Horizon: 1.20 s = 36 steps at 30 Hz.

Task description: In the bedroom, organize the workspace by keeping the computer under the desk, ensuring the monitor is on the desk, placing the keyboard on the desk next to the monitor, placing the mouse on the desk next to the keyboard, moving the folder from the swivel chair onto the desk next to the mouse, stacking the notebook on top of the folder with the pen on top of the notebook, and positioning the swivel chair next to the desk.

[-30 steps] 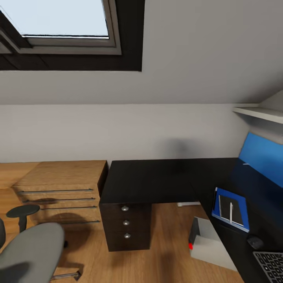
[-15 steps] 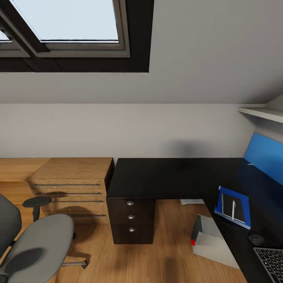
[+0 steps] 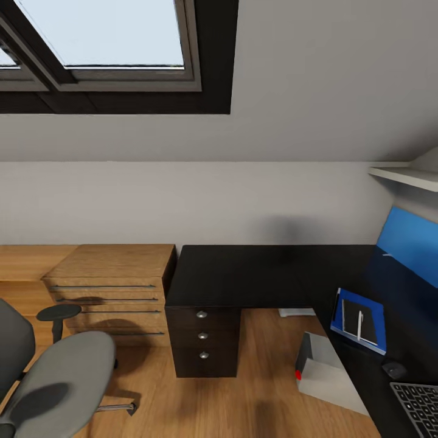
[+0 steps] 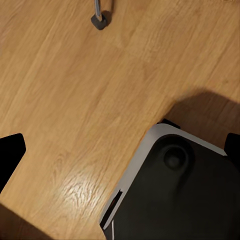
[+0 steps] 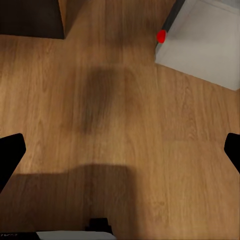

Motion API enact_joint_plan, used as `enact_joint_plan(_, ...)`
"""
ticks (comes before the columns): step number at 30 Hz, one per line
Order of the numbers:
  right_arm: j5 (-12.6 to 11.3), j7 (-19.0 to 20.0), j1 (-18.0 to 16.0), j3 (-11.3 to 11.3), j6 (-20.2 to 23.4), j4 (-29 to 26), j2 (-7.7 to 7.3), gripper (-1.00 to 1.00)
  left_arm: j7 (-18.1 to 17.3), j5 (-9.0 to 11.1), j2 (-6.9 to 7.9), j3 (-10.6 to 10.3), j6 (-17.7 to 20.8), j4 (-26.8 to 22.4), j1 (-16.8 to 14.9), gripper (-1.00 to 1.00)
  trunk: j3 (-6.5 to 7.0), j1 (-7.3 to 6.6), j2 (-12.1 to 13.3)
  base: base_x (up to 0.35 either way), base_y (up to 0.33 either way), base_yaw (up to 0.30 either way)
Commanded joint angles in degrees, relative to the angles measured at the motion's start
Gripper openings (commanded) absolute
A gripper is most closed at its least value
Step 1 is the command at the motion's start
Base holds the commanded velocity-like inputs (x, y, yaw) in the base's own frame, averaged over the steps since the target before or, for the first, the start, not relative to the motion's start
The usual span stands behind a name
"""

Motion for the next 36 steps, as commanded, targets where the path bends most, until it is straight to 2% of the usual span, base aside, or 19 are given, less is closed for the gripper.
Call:
enact_joint_plan(1, -0.1, -0.3, -0.1, 0.5, -0.1, 0.1, 0.04, 1.00, 0.5, 0.2, 0.05, -0.5, -0.1, -0.2, 0.0, 1.00, -0.12, 0.04, -0.1, 0.000, 0.000, 0.000)
enact_joint_plan(21, -0.3, -0.6, -0.1, 0.1, 0.0, -0.2, 0.14, 1.00, 0.7, -0.4, -0.09, -0.7, -0.2, -0.5, 0.0, 1.00, -0.12, 0.04, -0.1, 0.000, 0.000, 0.000)
enact_joint_plan(24, -0.4, -0.7, -0.1, -1.5, -0.2, -0.4, 0.17, 1.00, 0.8, -0.6, -0.11, -0.7, -0.2, -0.7, 0.0, 1.00, -0.12, 0.04, -0.1, 0.000, 0.000, 0.000)
enact_joint_plan(27, -0.4, -0.4, -0.1, -5.8, -0.5, -0.2, -0.04, 1.00, 0.9, -0.6, -0.12, -0.8, -0.1, -0.9, 0.0, 1.00, -0.12, 0.04, -0.1, 0.000, 0.000, 0.000)
enact_joint_plan(30, -0.2, -0.2, 0.0, -6.9, -0.6, 0.2, -0.10, 1.00, 0.9, -0.6, -0.21, -0.8, -0.1, -1.3, 0.0, 1.00, -0.12, 0.04, -0.1, 0.000, 0.000, 0.000)
enact_joint_plan(35, 1.8, 1.8, 2.9, -7.5, -1.5, 0.3, -0.11, 1.00, 1.0, -0.4, -0.34, -0.7, 0.0, -2.3, 0.0, 1.00, -0.12, 0.04, -0.1, 0.000, 0.000, 0.000)
enact_joint_plan(36, 1.9, 1.9, 5.4, -7.6, -7.4, 0.3, -0.38, 1.00, 0.9, -0.3, -0.26, -0.6, -0.3, -2.2, 0.0, 1.00, -0.12, 0.04, -0.1, 0.000, 0.000, 0.000)
